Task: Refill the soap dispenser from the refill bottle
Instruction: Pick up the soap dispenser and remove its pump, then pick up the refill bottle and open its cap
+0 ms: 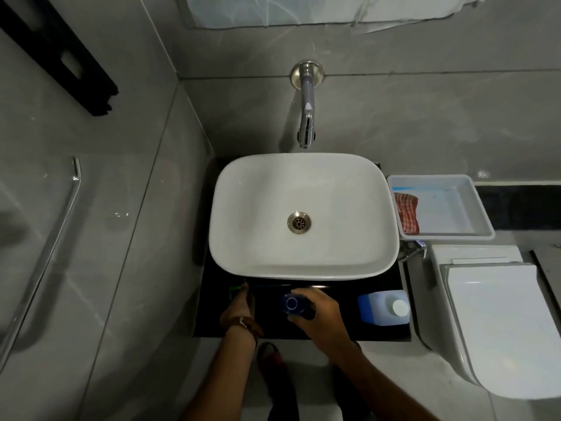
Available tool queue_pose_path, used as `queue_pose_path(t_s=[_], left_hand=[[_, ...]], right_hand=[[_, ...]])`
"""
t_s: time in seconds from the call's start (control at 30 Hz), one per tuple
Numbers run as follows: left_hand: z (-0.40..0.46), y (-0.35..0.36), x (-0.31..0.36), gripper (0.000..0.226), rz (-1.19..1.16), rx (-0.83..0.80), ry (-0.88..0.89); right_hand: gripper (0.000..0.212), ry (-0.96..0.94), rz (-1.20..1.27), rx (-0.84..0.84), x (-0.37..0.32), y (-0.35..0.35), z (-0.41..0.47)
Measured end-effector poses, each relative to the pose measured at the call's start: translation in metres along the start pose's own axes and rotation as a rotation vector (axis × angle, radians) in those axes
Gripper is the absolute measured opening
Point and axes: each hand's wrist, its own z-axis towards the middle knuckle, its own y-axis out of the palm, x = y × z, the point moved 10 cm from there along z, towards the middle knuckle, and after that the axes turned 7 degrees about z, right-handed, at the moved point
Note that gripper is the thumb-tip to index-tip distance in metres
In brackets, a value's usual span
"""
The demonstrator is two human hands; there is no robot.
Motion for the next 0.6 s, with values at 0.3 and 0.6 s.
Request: queue_pose_path(t_s=[0.3,0.6], left_hand=[[0.001,-0.003,-0.003,0.048,0.017,0.016,0.019],[-0.005,-0.031,-0.022,0.018,0.130,-0.009,0.118]], right_hand=[[0.072,0.044,0.043,0.026,0.012,0.000,-0.003],[0.060,0.015,-0.055,0.047,0.020,-0.045,-0.041]])
